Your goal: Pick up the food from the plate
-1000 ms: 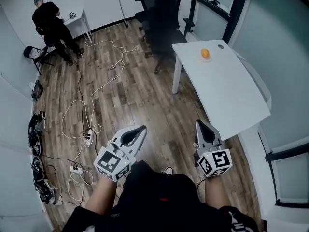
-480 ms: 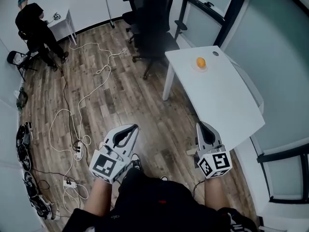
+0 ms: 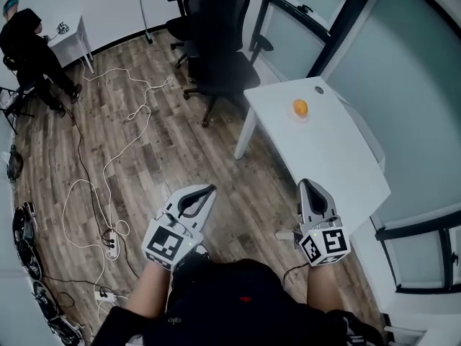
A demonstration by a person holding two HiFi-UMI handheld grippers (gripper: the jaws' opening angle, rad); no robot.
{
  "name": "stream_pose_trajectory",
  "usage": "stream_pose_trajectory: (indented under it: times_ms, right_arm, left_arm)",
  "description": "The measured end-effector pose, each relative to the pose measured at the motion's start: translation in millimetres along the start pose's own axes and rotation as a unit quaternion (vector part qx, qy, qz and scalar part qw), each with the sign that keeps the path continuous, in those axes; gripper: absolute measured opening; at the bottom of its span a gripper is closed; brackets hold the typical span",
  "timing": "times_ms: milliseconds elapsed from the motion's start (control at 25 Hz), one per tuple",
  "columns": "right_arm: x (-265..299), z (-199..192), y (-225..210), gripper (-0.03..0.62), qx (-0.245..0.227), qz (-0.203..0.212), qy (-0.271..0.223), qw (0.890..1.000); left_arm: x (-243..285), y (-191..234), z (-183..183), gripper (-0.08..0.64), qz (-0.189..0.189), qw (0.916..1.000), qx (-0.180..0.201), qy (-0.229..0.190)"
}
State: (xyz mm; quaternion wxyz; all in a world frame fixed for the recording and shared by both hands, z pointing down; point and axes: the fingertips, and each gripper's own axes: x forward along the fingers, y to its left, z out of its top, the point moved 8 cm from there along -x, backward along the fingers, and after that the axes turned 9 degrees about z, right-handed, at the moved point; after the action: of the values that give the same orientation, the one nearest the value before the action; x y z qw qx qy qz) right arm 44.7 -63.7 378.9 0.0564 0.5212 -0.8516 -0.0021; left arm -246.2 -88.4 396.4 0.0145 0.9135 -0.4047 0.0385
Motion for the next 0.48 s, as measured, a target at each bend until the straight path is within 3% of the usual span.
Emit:
stream_pose_trajectory:
  times_ms: [280,480]
  right_arm:
    - [53,-1,6,0.026,-0.003,-0.018,0.014,1.000]
    - [77,-9,-28,0.026,0.009,-0.036,0.013,0.999]
  left_arm:
    - [36,60,-4,0.023,-0.029,0.9992,-0.026,0.007]
    - [82,72,-4,0.023,-0.049,0.9983,-0.023,0.024]
